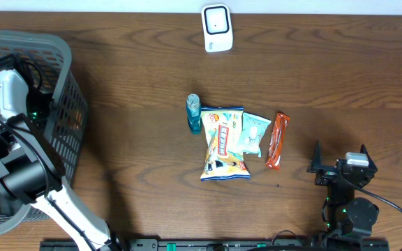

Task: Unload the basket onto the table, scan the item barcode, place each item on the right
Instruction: 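Grasp the orange Kleenex tissue pack in the basket with the left gripper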

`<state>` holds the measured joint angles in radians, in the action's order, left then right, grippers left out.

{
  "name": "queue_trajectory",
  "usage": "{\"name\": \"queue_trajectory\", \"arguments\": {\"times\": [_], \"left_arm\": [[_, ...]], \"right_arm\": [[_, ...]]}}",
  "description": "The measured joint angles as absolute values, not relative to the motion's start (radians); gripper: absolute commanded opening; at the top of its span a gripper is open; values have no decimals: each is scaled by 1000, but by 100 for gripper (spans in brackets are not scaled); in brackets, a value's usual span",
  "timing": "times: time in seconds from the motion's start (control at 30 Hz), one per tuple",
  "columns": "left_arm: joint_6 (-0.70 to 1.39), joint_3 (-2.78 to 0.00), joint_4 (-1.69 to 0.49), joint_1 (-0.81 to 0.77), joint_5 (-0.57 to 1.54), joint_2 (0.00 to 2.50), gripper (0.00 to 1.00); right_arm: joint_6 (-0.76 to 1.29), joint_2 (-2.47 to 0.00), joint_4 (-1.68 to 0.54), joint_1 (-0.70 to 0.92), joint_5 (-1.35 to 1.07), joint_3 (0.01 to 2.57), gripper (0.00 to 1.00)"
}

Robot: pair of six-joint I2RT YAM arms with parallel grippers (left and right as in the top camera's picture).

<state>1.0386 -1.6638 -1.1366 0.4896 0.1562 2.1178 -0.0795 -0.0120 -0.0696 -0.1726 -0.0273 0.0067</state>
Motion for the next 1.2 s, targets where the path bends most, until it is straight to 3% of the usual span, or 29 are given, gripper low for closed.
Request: {"name": "queue_trajectory", "arguments": {"times": [0.1, 0.2, 0.67, 0.7, 0.77, 0.83, 0.9, 1.2], "left_arm": [[1031, -1664, -1151, 488, 124, 2118, 26], [1026, -1664, -1162, 488, 95, 2118, 8], [1021, -1663, -1220, 522, 45, 2094, 8], [1020, -1663, -1224, 529, 45, 2082, 17], [1003, -1663, -1224, 542, 41, 2046, 58], [995, -1664, -1225, 546, 38, 2006, 82], [982, -1664, -1227, 543, 35, 1972, 100], [960, -1649, -1156, 480, 27, 1956, 98]], "right_arm": [[-80, -12, -70, -173, -28, 7, 99], [-80, -12, -70, -173, -28, 7, 99], [-80, -12, -70, -173, -28, 7, 99], [-80, -12, -70, -173, -28, 7, 99], [-80, -12, -70, -173, -27, 7, 99], [-80, -12, -70, -173, -28, 7, 99], [-80, -12, -70, -173, -28, 7, 99], [-80, -12, -70, -173, -28, 7, 99]]}}
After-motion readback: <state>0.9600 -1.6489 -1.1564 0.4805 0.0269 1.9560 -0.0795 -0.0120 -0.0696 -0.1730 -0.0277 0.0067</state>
